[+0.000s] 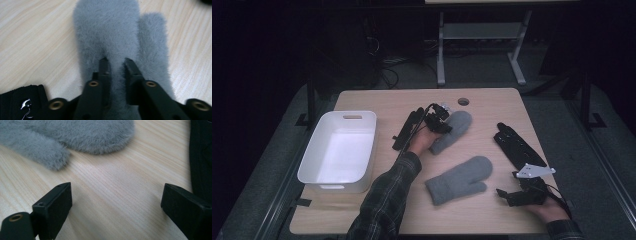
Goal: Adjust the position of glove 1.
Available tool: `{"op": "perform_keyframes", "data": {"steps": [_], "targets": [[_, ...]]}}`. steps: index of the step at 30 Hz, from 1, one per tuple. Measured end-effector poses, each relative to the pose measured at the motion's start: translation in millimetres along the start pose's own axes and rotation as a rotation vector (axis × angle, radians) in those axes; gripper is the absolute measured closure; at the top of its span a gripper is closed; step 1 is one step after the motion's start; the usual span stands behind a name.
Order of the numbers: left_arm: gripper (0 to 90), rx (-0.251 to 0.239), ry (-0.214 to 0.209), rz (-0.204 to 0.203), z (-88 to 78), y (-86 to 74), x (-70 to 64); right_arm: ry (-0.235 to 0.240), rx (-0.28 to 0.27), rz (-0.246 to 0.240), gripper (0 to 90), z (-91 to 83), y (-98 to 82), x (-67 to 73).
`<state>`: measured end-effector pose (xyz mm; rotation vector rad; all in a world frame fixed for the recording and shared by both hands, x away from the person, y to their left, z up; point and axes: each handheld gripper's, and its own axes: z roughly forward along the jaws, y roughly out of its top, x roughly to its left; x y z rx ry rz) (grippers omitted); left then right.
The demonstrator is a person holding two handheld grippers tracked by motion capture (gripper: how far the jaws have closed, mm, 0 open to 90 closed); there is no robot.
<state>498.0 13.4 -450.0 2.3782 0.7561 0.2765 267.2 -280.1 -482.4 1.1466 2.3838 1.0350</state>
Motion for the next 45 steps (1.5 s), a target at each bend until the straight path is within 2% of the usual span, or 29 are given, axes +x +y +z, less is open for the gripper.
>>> {"op": "perform_keyframes", "data": {"steps": [8, 13, 20, 30, 37, 39, 41, 45], "targets": [[83.4, -0.051, -0.052, -0.024, -9.2, 0.6, 3.9, 0.001, 0.000, 0.000, 9.8, 0.0, 0.0, -0.1], [83.8, -0.064, -0.080, -0.027, -24.4, 3.4, 2.2, 0.000, -0.002, -0.002, 9.8, 0.1, 0.0, -0.2], [84.0, -0.068, -0.127, -0.003, -48.6, 7.3, -4.8, 0.002, -0.003, 0.000, 9.8, 0.2, 0.0, 0.0], [84.1, -0.117, -0.175, 0.014, -82.2, 4.4, -21.8, 0.000, -0.002, -0.002, 9.8, 0.0, 0.1, -0.1], [84.3, -0.103, -0.205, 0.021, -106.3, -5.6, -34.6, 0.001, 0.001, 0.002, 9.8, -0.1, 0.1, 0.2], [84.4, -0.106, -0.212, 0.038, -111.6, -8.7, -39.1, 0.001, 0.001, 0.002, 9.8, -0.1, 0.1, 0.1], [84.4, -0.110, -0.228, 0.028, -115.5, -11.4, -43.9, 0.001, 0.001, 0.002, 9.8, -0.1, 0.1, 0.1], [84.4, -0.101, -0.244, 0.041, -124.5, -16.4, -55.6, 0.000, 0.001, 0.000, 9.9, -0.1, 0.0, 0.0]]}}
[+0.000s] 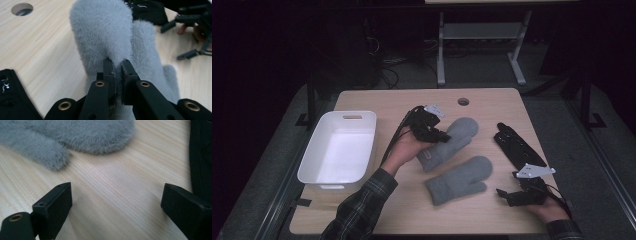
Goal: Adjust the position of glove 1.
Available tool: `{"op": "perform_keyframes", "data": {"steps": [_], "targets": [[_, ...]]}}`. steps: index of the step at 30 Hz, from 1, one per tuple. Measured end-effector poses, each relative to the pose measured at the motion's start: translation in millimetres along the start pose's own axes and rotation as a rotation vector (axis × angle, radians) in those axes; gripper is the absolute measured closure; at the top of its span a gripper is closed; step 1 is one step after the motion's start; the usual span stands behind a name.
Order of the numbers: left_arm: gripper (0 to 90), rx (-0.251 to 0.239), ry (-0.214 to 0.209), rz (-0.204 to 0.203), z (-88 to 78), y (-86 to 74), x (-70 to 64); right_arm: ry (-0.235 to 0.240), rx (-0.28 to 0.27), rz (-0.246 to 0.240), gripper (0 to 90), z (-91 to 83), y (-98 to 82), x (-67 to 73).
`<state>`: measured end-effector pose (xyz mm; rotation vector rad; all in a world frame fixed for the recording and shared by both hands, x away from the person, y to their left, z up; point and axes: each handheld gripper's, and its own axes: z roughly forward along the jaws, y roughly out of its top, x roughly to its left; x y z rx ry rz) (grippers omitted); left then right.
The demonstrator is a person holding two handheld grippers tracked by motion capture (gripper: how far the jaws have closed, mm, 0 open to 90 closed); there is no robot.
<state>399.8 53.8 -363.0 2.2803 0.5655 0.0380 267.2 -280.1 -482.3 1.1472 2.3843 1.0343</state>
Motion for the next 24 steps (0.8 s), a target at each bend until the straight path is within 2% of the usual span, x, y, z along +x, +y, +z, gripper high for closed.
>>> {"op": "perform_keyframes", "data": {"steps": [3, 6, 9, 11, 21, 24], "targets": [[84.4, 0.015, -0.012, -0.019, -3.0, -0.9, -9.8, 0.000, 0.000, 0.000, 9.8, 0.0, 0.0, 0.0], [84.4, 0.024, -0.018, -0.015, -4.4, -2.0, -20.6, 0.000, 0.000, 0.000, 9.9, 0.0, 0.0, 0.0], [84.4, 0.039, -0.014, 0.003, -3.0, -3.9, -31.3, 0.000, -0.001, 0.000, 9.9, 0.0, 0.0, 0.0], [84.4, 0.059, -0.019, 0.030, -1.2, -5.3, -37.4, 0.000, 0.000, 0.000, 9.9, 0.0, 0.0, 0.0], [84.5, 0.087, -0.064, 0.051, 16.8, -9.9, -58.2, 0.000, -0.001, 0.000, 9.9, 0.0, 0.0, -0.1], [84.6, 0.097, -0.062, 0.056, 22.4, -9.5, -65.7, 0.000, -0.001, 0.001, 10.0, 0.0, -0.1, -0.1]]}}
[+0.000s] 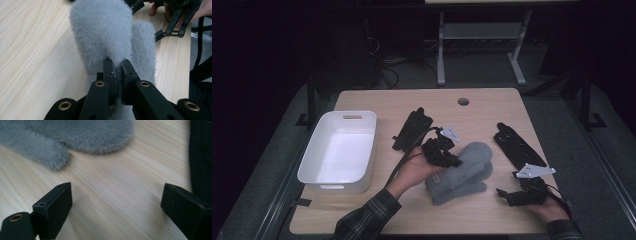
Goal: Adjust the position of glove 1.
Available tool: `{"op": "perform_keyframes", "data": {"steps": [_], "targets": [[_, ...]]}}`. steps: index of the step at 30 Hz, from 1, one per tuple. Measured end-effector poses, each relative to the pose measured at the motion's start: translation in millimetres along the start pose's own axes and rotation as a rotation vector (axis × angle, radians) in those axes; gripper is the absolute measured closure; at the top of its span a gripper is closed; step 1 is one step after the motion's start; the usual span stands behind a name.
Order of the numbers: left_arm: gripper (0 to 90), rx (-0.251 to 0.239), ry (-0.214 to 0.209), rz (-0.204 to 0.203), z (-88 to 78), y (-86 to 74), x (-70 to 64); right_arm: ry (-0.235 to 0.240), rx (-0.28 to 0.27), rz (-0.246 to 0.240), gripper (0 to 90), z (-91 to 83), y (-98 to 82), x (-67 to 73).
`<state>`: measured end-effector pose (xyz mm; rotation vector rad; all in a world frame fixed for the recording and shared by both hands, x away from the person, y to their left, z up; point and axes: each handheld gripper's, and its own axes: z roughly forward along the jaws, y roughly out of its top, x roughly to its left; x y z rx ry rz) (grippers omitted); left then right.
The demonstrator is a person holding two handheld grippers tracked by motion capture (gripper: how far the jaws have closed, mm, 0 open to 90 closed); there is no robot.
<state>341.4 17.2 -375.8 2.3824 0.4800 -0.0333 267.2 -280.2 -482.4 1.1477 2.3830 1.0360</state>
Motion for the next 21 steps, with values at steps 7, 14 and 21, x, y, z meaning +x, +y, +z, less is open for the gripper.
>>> {"op": "perform_keyframes", "data": {"steps": [7, 14, 21], "targets": [[84.6, 0.034, 0.010, 0.026, 12.7, 0.1, -6.6, 0.000, 0.000, 0.000, 10.0, 0.0, 0.0, 0.0], [84.4, 0.056, -0.002, 0.035, 27.5, -5.7, -5.4, -0.001, 0.000, -0.001, 10.0, -0.1, 0.0, -0.1], [83.9, 0.059, -0.003, 0.031, 39.2, -14.1, -2.7, -0.001, -0.002, -0.003, 10.0, 0.1, 0.0, -0.2]]}}
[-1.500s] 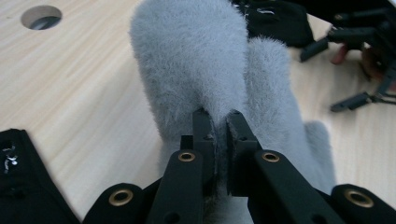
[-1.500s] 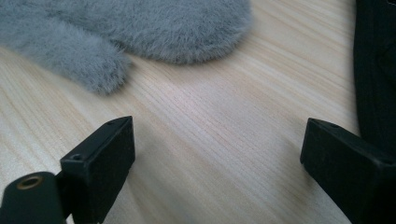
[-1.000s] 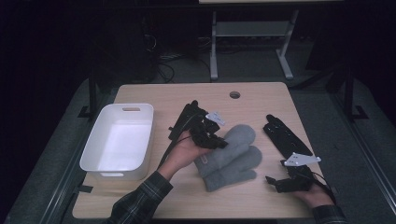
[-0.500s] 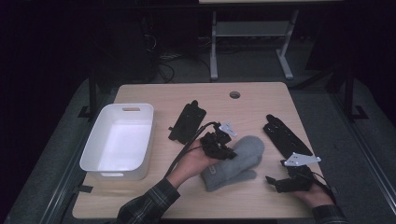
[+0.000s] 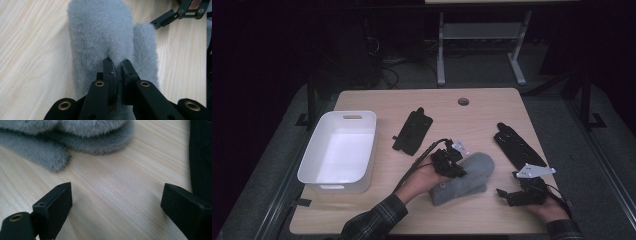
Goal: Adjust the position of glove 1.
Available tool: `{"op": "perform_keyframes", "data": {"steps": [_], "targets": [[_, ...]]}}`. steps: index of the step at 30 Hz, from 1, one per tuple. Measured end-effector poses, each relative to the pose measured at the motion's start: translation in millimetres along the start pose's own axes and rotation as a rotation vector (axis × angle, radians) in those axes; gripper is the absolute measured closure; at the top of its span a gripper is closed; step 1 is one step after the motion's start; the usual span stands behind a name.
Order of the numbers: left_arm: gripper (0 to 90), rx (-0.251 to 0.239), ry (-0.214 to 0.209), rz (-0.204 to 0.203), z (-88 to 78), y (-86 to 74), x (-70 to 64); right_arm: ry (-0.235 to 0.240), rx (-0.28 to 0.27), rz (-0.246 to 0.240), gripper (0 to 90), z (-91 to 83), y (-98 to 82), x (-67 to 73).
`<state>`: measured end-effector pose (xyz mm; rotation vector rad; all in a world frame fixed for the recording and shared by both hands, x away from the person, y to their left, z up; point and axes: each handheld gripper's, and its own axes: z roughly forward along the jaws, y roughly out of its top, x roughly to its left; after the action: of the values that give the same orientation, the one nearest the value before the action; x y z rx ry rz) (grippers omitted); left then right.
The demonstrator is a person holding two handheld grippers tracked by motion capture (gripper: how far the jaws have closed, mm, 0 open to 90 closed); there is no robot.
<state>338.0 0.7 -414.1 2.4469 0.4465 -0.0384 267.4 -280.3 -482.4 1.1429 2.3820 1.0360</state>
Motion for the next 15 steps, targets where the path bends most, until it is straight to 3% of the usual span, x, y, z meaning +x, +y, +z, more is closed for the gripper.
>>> {"op": "perform_keyframes", "data": {"steps": [4, 7, 10, 13, 15], "targets": [[77.9, -0.024, -0.012, 0.005, -3.7, -0.1, 1.1, 0.000, 0.000, 0.000, 10.0, 0.0, 0.0, 0.0], [66.4, -0.059, -0.015, 0.009, -10.1, 1.8, 0.1, 0.000, 0.000, 0.001, 10.0, 0.0, 0.0, 0.0], [61.0, -0.110, -0.020, 0.012, -19.4, 5.9, 0.4, 0.000, 0.000, 0.000, 10.0, 0.0, 0.0, 0.0], [77.9, -0.132, -0.031, 0.006, -25.3, 10.5, 2.3, 0.000, 0.001, 0.001, 10.0, 0.0, 0.0, 0.1], [89.1, -0.122, -0.054, 0.006, -25.2, 13.6, 4.2, 0.001, 0.000, -0.002, 10.0, 0.0, 0.0, -0.1]]}}
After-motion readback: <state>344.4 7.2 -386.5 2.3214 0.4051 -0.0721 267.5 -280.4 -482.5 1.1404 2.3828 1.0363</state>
